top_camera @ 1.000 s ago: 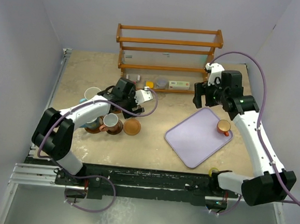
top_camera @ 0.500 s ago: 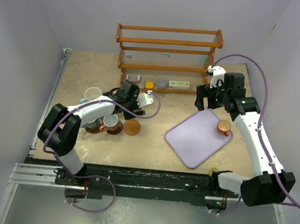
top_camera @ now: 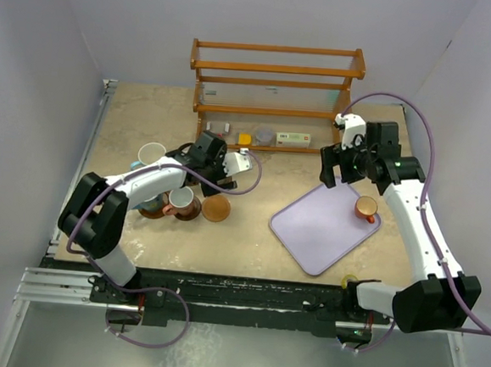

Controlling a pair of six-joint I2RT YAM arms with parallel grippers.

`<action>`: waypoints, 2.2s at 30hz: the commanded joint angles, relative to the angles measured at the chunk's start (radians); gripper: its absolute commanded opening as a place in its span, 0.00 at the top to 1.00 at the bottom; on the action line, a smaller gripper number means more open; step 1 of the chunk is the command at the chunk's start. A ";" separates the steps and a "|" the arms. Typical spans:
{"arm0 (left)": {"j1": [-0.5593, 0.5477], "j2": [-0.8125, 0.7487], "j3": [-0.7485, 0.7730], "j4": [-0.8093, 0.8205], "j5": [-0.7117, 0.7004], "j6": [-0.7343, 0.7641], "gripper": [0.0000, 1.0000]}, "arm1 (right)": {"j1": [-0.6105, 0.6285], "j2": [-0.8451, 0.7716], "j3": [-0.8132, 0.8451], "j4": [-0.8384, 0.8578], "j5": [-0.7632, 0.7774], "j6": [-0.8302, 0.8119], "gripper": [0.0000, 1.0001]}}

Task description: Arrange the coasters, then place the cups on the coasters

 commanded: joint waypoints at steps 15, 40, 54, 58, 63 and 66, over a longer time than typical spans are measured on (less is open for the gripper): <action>-0.003 -0.302 0.032 -0.048 0.204 -0.154 0.07 | -0.219 0.038 0.033 -0.131 -0.008 -0.325 0.11; -0.004 -0.405 -0.016 -0.063 0.155 -0.150 0.07 | -0.405 0.505 0.193 -0.290 0.009 -0.784 0.52; -0.004 -0.412 -0.011 -0.075 0.159 -0.149 0.07 | -0.405 0.609 0.204 -0.281 0.017 -0.781 0.67; -0.004 -0.409 -0.012 -0.076 0.161 -0.146 0.07 | -0.405 0.616 0.198 -0.282 0.011 -0.778 0.73; -0.004 -0.410 -0.010 -0.074 0.158 -0.139 0.07 | -0.405 0.616 0.195 -0.297 -0.006 -0.774 0.87; -0.004 -0.411 -0.008 -0.072 0.154 -0.131 0.07 | -0.405 0.608 0.191 -0.305 -0.014 -0.772 0.94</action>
